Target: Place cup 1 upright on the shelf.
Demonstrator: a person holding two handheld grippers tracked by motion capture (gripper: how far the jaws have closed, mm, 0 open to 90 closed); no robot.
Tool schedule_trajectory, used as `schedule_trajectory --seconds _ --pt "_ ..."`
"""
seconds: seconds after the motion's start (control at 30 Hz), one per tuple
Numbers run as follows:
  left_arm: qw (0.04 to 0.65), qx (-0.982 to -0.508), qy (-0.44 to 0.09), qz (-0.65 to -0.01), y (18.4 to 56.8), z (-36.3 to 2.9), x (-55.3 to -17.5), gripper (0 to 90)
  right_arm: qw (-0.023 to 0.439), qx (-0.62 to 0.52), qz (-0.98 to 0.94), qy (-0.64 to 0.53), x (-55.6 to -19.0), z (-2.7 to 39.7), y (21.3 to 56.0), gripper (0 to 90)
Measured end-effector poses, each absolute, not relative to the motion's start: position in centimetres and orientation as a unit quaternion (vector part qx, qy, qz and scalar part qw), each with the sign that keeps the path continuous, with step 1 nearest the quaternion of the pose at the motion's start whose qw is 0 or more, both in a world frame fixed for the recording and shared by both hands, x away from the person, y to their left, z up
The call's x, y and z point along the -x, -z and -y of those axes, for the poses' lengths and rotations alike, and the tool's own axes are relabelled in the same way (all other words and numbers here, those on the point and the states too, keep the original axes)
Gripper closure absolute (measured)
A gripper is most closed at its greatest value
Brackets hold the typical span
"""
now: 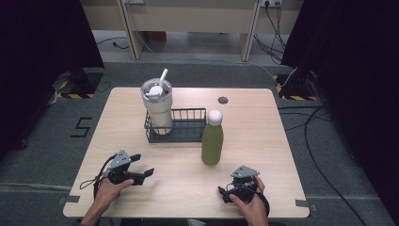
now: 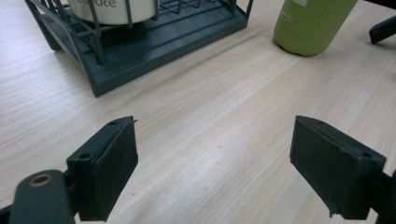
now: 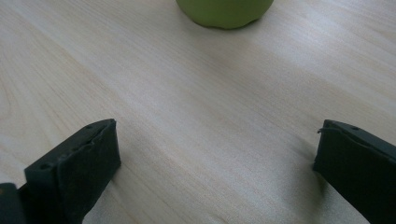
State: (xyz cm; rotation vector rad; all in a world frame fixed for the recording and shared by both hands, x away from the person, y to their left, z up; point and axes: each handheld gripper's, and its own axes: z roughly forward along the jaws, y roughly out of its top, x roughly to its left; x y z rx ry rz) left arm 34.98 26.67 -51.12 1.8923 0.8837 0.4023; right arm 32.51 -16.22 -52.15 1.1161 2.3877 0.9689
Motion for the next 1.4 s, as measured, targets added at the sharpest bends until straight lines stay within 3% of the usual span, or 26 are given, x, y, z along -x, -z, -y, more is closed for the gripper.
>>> schedule_trajectory --seconds 1.4 --pt "0.408 -0.83 -0.152 -0.349 52.4 -26.1 -32.6 14.9 0.165 -0.392 -0.839 -0.34 -32.4 16.1 52.1 0.9"
